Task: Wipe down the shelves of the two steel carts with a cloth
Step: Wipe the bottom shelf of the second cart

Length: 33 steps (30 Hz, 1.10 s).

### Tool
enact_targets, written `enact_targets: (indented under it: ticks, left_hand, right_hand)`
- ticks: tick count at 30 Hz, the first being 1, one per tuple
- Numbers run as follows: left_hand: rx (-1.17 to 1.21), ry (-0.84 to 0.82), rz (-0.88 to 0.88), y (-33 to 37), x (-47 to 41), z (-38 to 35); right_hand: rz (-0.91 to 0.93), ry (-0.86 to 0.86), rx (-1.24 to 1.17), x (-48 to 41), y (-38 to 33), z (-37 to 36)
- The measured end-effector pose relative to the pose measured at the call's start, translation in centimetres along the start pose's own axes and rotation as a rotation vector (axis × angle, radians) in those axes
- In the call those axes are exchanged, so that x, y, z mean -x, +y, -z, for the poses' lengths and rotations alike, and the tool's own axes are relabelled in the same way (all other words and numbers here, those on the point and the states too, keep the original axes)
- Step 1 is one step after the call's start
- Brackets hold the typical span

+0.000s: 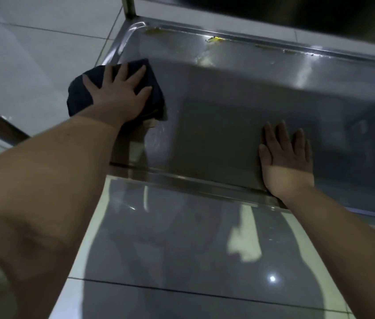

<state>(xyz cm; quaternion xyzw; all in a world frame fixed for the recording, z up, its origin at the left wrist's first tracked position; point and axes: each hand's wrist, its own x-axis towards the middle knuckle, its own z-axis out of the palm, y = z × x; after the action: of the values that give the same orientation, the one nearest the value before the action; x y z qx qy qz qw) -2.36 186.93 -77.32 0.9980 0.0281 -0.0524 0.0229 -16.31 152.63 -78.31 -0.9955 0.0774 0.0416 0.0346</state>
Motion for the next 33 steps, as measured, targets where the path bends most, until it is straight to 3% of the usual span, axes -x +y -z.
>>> enact_targets:
  ticks: [3,6,9,11,25,29,33]
  left_hand:
    - [0.060,0.028,-0.076,5.3,0.3,-0.2]
    - [0.076,-0.011,-0.307,14.6,2.1,-0.8]
    - [0.043,-0.097,-0.526,23.1,4.3,-1.5]
    - [0.043,-0.103,-0.557,25.3,4.6,-1.8]
    - [0.055,-0.047,-0.505,24.0,3.7,-1.4]
    - [0.082,-0.009,-0.384,18.1,1.1,-0.5]
    - [0.073,0.043,-0.140,8.2,-1.7,0.2]
  right_hand:
    - [0.005,0.013,0.009,0.0,0.0,-0.3]
    - [0.017,0.028,-0.016,-0.1,-0.1,-0.3]
    - [-0.032,0.077,-0.248,-0.3,0.4,0.0]
    - [-0.058,0.123,-0.415,-0.5,0.9,0.3]
    - [-0.042,0.072,-0.216,-2.7,3.4,0.5]
    - [-0.048,0.053,-0.141,-2.8,3.5,0.4]
    - [-0.044,0.066,-0.108,-3.1,3.3,0.4]
